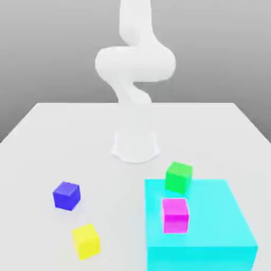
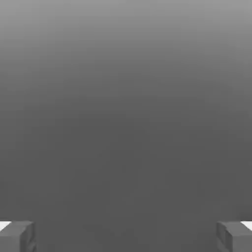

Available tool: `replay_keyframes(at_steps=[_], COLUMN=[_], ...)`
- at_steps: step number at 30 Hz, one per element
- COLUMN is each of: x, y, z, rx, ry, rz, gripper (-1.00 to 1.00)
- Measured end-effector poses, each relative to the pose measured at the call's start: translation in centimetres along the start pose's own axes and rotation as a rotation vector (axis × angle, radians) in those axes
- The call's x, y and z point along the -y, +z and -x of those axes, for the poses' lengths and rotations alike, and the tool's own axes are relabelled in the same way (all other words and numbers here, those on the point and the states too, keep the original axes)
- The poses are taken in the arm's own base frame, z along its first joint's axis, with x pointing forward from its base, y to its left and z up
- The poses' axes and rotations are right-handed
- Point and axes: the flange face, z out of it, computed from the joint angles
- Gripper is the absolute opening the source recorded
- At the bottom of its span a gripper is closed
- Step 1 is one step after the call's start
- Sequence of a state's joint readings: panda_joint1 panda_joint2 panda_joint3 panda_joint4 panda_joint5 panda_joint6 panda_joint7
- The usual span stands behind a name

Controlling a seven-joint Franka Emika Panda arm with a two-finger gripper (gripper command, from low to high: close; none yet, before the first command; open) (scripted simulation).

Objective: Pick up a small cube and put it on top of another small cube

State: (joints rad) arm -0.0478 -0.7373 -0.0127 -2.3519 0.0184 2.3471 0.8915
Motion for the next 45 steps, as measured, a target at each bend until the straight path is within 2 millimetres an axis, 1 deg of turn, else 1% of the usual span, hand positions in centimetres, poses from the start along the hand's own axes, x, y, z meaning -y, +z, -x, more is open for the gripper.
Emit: replay_keyframes(at_steps=[3, 7, 11, 14, 17, 20, 23, 26, 27, 30, 36, 37, 43, 45], x=[-3.4, -8.6, -14.6, -19.5, -24.5, -29.5, -34.4, -39.0, -40.2, -42.2, -44.3, -44.6, -44.7, -44.3], y=[5.9, 12.6, 18.2, 21.7, 24.4, 26.5, 27.9, 28.5, 28.7, 29.9, 33.1, 33.4, 33.6, 33.2], z=[-1.2, -1.9, -1.6, -0.7, 0.6, 2.5, 4.8, 7.5, 8.1, 9.0, 11.0, 11.3, 11.5, 11.0], rx=[0.025, 0.041, 0.038, 0.024, -0.001, -0.038, -0.086, -0.146, -0.164, -0.182, -0.180, -0.179, -0.180, -0.180], ry=[0.191, 0.434, 0.675, 0.854, 1.032, 1.207, 1.380, 1.548, 1.591, 1.632, 1.627, 1.628, 1.628, 1.627], rz=[0.084, 0.194, 0.308, 0.397, 0.487, 0.578, 0.670, 0.763, 0.785, 0.802, 0.805, 0.806, 0.804, 0.803], gripper=[0.00, 0.00, 0.00, 0.00, 0.00, 0.00, 0.00, 0.00, 0.00, 0.00, 0.00, -1.00, -1.00, -1.00])
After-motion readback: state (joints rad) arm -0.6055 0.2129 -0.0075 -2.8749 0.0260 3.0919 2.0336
